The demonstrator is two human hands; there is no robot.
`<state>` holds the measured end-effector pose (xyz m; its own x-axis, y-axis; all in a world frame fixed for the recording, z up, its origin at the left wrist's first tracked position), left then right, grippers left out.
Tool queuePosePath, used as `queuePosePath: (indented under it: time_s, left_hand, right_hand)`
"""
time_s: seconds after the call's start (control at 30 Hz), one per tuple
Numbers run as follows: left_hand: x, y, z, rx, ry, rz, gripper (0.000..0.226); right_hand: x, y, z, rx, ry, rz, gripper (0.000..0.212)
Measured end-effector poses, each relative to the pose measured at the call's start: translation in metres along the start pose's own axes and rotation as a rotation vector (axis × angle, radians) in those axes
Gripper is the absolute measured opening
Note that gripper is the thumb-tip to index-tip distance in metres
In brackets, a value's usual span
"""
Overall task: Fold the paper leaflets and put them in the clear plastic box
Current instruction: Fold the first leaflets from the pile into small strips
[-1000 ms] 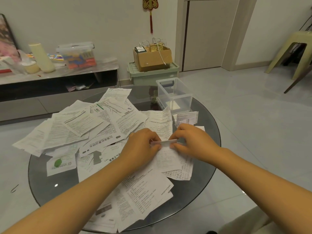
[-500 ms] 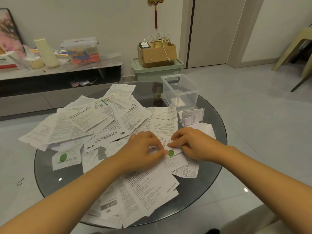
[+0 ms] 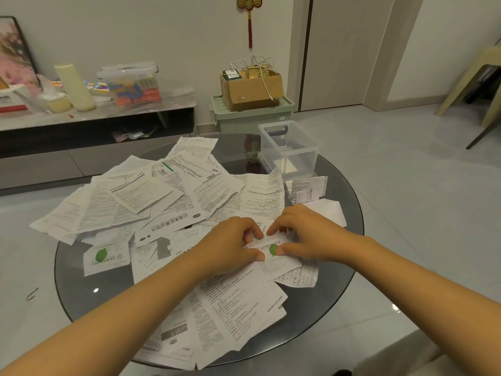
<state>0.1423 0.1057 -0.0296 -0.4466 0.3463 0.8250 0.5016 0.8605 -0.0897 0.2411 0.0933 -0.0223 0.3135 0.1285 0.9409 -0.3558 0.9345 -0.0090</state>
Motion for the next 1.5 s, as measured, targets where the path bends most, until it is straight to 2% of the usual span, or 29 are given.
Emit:
queuePosePath:
  time_s: [0.13, 0.2, 0.33, 0.43, 0.6, 0.67, 0.83, 1.03, 1.17, 1.33, 1.5]
  left_hand:
    - [0.016, -0.001, -0.006, -0.041, -0.008, -0.127, 0.024]
    - [0.019, -0.003, -0.006, -0.052, 0.002, -0.147, 0.024]
    - [0.013, -0.004, -0.007, -0.078, -0.005, -0.094, 0.024]
    - [0.007, -0.006, -0.01, -0.095, 0.041, -0.024, 0.015]
    - [0.003, -0.012, -0.012, -0.11, 0.078, 0.103, 0.022]
    - [0.004, -0.013, -0.013, -0.116, 0.059, 0.133, 0.022]
    - [0.004, -0.012, -0.016, -0.131, 0.077, 0.093, 0.011]
    - [-0.002, -0.009, -0.01, -0.057, 0.06, 0.086, 0.036]
    - [-0.004, -0.007, -0.008, 0.011, -0.001, 0.097, 0.042]
    - [0.003, -0.001, -0.014, 0.01, -0.034, 0.054, 0.019]
    - [0.014, 0.009, -0.021, 0.024, -0.137, -0.065, 0.014]
  right_hand:
    - [0.015, 0.002, -0.002, -0.035, 0.122, -0.137, 0.013]
    - [0.016, 0.002, -0.003, -0.044, 0.143, -0.137, 0.011]
    - [0.011, -0.001, -0.004, -0.013, 0.165, -0.053, 0.018]
    - [0.006, -0.005, -0.001, 0.023, 0.118, 0.034, 0.024]
    - [0.0, -0.008, 0.0, 0.033, 0.047, 0.126, 0.03]
    - [0.001, -0.01, -0.002, 0.013, 0.079, 0.128, 0.031]
    - [0.004, -0.01, 0.003, 0.001, 0.033, 0.032, 0.024]
    - [0.002, -0.008, 0.007, -0.016, 0.006, -0.003, 0.026]
    - [-0.001, -0.007, 0.006, -0.021, -0.012, 0.009, 0.03]
    - [0.012, -0.008, 0.003, -0.049, 0.069, -0.065, 0.008]
    - [0.031, -0.017, -0.012, -0.117, 0.146, -0.111, 0.006]
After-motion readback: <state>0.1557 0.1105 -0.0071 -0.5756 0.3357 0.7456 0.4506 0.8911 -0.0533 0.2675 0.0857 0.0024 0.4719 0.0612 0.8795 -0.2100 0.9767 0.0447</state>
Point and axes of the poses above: each hand's wrist, its own y-axis towards the middle knuckle, its own x-axis out of the back of the hand, z = x × y, the point moved 10 cm from there along y, towards the middle knuckle, and after that the axes turned 2 degrees about -z, right-handed, at the moved point
